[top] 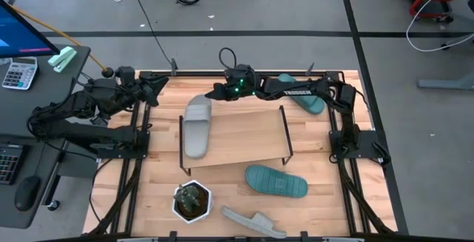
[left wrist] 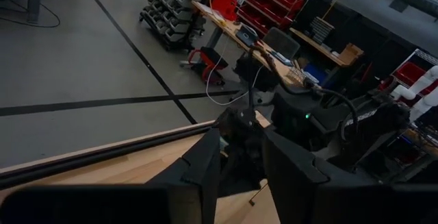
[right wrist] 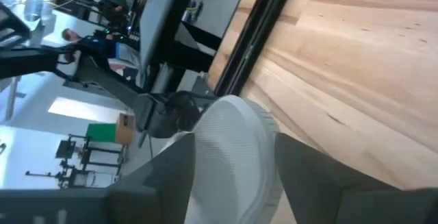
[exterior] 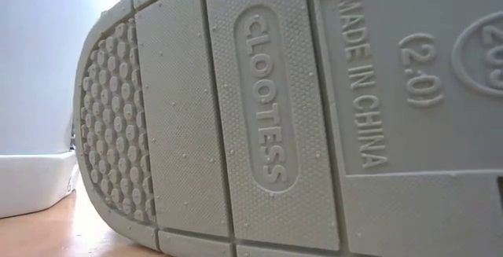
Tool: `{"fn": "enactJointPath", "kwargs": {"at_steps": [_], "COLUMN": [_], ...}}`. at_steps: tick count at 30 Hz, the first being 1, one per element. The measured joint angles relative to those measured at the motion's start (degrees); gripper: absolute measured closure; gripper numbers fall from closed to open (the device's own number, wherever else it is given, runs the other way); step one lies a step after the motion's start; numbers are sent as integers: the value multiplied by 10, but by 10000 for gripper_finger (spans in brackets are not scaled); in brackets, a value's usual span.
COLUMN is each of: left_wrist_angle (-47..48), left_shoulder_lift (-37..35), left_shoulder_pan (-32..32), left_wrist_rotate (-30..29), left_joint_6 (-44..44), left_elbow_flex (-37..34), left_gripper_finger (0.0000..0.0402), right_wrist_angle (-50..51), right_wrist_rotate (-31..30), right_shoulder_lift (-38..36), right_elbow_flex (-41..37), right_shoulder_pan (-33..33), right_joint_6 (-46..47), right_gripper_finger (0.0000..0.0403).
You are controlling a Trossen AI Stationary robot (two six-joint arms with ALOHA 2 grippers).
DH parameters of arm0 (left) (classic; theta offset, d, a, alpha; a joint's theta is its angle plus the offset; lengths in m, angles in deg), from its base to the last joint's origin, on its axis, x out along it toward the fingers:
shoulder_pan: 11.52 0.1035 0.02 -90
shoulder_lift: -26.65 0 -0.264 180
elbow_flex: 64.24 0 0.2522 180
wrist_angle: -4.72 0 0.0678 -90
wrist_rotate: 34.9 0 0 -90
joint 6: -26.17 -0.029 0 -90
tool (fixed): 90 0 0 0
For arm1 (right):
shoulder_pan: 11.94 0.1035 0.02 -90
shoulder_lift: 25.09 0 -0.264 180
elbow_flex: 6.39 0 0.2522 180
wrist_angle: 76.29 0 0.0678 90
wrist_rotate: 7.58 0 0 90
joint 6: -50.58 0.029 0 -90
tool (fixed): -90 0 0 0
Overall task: Pick and place slides into the shelf
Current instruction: Put the top gray slide on the shelf, then put the gray slide on the shelf
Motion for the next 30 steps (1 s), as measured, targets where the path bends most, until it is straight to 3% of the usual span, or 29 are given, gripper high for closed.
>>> {"fn": "enactJointPath", "kwargs": {"at_steps": [9, 16, 24, 30], "left_wrist_angle": [0, 0, -1, -10], "left_shoulder_lift": [0, 8, 40, 74], "left_shoulder_pan": [0, 0, 0, 0], "left_wrist_rotate": [0, 0, 24, 58], "left_joint_6": [-4, -3, -8, -28], "left_elbow_flex": [0, 0, 0, 0], "left_gripper_finger": [283, 284, 276, 291], "right_wrist_angle": [12, 92, 334, 553], "right_wrist_rotate": [15, 22, 23, -31], "right_shoulder_lift": [-2, -42, -198, -331], "right_elbow_flex": [0, 0, 0, 0], "right_shoulder_pan": [-12, -48, -61, -15], "right_joint_6": [-19, -87, -273, -412], "right_gripper_finger": [198, 210, 211, 217]}}
